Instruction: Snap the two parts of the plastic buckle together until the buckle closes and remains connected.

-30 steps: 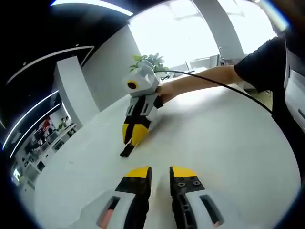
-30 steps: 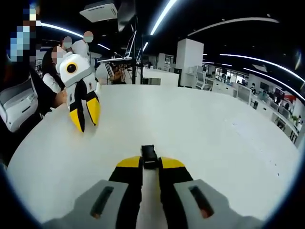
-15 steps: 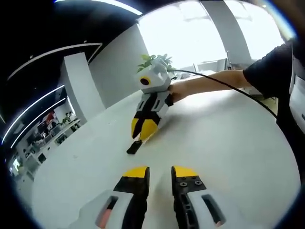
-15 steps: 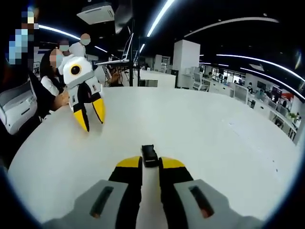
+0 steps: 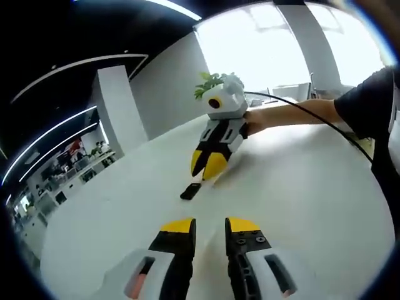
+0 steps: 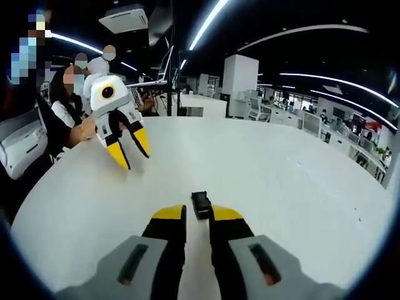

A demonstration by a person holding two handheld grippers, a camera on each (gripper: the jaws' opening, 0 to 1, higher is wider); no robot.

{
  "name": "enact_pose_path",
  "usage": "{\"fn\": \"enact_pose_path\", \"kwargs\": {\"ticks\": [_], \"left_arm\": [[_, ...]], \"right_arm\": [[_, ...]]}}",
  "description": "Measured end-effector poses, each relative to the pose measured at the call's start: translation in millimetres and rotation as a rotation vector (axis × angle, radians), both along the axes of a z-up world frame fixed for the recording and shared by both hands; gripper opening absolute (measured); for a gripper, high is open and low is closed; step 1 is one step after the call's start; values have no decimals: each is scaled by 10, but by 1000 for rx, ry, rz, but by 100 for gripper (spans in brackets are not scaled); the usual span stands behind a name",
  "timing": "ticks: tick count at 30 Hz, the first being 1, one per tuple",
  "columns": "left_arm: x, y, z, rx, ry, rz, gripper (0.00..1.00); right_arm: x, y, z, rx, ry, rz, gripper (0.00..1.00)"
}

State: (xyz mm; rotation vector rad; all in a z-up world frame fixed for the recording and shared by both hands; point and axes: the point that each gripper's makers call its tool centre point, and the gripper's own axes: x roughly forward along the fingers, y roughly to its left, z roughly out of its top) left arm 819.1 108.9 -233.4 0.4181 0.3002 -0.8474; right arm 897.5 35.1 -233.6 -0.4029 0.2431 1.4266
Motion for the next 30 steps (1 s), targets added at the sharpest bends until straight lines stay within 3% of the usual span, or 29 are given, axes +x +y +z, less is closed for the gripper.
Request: {"fn": "enact_pose_path", "kwargs": {"ticks": [9, 21, 30], "left_arm": [[25, 35, -6, 13, -10, 32, 18], [12, 41, 20, -20, 9, 58, 18], [20, 68, 15, -37, 26, 107, 18]], "right_arm": [[-57, -9, 41, 31, 4, -43, 14], [-54, -117, 89, 43, -7, -158, 13], [-174, -159, 134, 67, 2, -212, 13]]}}
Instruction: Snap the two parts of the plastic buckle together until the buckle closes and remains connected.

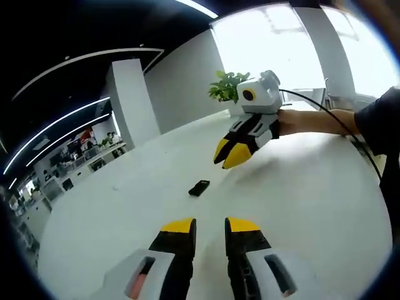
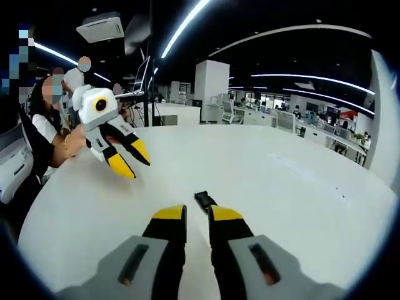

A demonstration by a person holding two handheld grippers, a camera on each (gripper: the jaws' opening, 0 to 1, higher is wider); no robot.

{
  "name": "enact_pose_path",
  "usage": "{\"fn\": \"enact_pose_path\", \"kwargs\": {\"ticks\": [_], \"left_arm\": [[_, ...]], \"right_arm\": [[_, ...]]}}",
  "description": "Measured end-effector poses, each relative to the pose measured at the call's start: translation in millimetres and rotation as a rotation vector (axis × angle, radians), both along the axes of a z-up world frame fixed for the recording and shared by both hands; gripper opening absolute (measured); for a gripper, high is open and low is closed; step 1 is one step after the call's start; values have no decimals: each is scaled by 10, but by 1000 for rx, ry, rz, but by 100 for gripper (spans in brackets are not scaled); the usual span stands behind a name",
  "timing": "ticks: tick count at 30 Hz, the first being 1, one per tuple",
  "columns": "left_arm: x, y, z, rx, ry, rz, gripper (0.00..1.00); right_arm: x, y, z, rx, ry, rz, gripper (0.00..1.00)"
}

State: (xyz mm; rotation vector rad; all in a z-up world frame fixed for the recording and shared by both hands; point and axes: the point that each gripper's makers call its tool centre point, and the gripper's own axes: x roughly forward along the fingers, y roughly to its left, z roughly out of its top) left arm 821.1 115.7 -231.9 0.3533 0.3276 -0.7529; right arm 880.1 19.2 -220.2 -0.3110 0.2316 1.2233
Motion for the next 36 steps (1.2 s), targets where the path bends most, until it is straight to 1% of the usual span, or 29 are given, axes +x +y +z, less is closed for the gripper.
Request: {"fn": "enact_pose_path", "kwargs": {"ticks": [2, 4, 6, 11, 14, 16, 19, 22, 23, 27, 29, 31, 33, 36], "left_arm": [[6, 24, 15, -2, -1, 16, 18], [12, 63, 44, -2, -8, 40, 18], [5, 100, 73, 1, -20, 66, 18], [-39, 166, 147, -5, -43, 109, 18], [-72, 202, 157, -11, -42, 140, 19], [-104, 221, 152, -11, -44, 157, 20], [-151, 223, 157, -26, -38, 169, 22], [-205, 224, 191, -38, -39, 184, 23], [-221, 229, 204, -41, -42, 189, 23], [-285, 244, 259, -45, -48, 209, 24], [-317, 257, 277, -36, -45, 220, 24], [-352, 273, 308, -34, -52, 231, 25], [-397, 280, 336, -36, -56, 235, 25], [-456, 289, 379, -52, -67, 247, 27]], "right_arm": [[5, -36, 13, -1, 16, -41, 13], [5, -67, 43, 8, 9, -69, 13], [7, -114, 61, 12, 20, -112, 13], [-51, -183, 121, 40, 38, -152, 14], [-108, -212, 129, 25, 28, -170, 14], [-150, -223, 127, 32, 50, -184, 15], [-204, -235, 133, 33, 54, -205, 17], [-218, -310, 142, -10, 6, -251, 18], [-243, -319, 146, -16, 1, -260, 18], [-312, -369, 186, -7, 15, -307, 21], [-366, -385, 202, -10, 7, -324, 21], [-404, -428, 221, -35, -26, -348, 22], [-442, -461, 267, -68, -92, -353, 23], [-493, -502, 284, -80, -121, -378, 23]]}}
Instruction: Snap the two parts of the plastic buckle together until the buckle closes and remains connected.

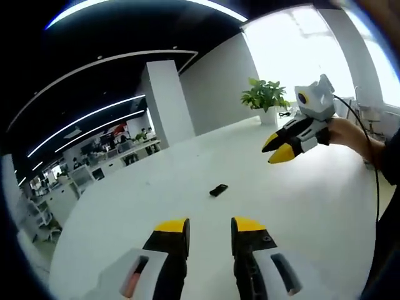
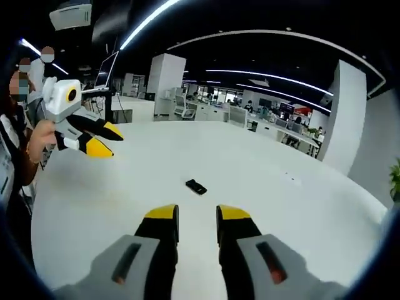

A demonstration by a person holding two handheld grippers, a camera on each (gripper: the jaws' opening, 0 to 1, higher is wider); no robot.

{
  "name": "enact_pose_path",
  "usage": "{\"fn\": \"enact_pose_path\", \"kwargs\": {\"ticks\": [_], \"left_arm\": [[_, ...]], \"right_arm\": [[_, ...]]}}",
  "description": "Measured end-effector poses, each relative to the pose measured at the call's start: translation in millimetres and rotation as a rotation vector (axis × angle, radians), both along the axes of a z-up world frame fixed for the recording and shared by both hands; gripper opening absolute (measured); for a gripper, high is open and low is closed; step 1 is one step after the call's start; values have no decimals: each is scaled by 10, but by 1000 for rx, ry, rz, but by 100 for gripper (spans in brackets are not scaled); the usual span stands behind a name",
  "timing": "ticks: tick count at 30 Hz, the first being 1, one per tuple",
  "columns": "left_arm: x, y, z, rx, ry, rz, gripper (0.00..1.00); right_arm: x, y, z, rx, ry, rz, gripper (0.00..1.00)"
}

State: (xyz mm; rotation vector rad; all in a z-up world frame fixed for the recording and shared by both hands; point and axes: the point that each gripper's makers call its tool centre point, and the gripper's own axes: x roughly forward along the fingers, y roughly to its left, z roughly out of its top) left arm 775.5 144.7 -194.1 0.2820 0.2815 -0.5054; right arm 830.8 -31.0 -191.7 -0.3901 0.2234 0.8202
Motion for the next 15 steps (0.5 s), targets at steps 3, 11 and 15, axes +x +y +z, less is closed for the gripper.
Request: {"fn": "enact_pose_path", "kwargs": {"ticks": [3, 11, 15], "left_arm": [[-58, 12, 18, -8, -10, 19, 30], [-247, 87, 60, -34, -11, 65, 35], [-336, 129, 82, -57, -9, 93, 38]], "right_arm": [[-64, -40, 5, 4, -10, -12, 23], [-293, -169, 36, 51, -11, -64, 28], [-392, -210, 43, 79, -2, -79, 28]]}}
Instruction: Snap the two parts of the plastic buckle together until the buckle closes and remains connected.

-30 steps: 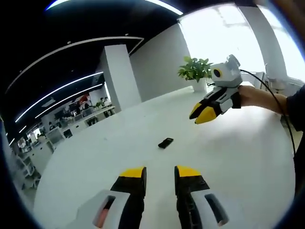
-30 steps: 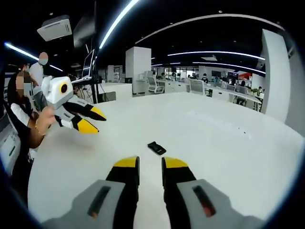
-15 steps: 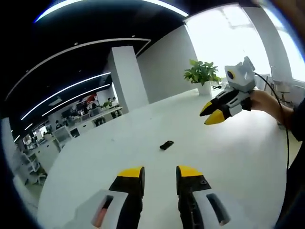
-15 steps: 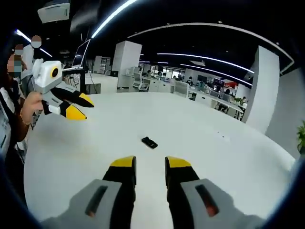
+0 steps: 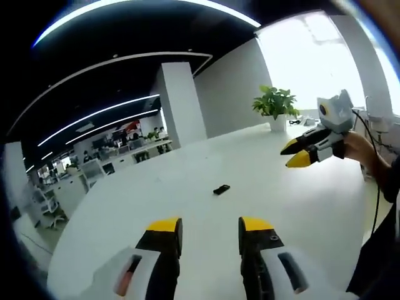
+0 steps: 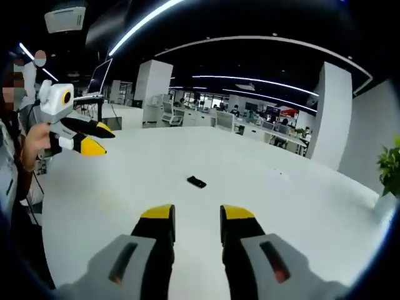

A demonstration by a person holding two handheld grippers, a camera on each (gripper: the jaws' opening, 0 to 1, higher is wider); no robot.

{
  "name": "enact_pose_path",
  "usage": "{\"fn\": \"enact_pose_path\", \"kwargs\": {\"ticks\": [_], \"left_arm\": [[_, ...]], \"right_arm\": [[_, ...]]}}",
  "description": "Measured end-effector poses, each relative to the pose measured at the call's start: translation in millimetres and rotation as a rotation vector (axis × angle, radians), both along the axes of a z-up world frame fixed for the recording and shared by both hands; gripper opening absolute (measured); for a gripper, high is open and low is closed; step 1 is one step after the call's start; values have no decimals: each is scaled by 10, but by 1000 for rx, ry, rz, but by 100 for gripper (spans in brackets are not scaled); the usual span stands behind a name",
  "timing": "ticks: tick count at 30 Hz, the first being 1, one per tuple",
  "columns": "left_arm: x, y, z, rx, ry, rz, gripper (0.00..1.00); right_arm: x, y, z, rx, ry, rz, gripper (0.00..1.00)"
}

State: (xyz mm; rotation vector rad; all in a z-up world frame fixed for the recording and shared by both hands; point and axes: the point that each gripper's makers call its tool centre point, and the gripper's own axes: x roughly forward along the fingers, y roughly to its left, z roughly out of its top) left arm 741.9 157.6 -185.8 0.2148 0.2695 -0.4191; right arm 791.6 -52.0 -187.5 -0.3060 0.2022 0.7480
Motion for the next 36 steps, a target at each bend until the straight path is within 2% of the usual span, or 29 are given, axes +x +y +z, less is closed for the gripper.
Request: {"fn": "enact_pose_path", "kwargs": {"ticks": [12, 18, 23, 25, 36], "left_arm": [[-225, 152, 91, -48, -13, 75, 44], [-202, 242, 148, -72, -46, 135, 44], [-229, 315, 140, -82, -47, 172, 46], [-112, 268, 111, -77, -49, 187, 46], [-91, 331, 95, -81, -33, 234, 52]], "right_arm": [[-313, -175, 68, 59, 13, -79, 33], [-463, -252, 105, 75, 13, -114, 35], [-533, -339, 82, 77, 28, -147, 37], [-557, -369, 80, 82, 30, -158, 37], [-559, -515, 34, 88, 31, -225, 38]]}}
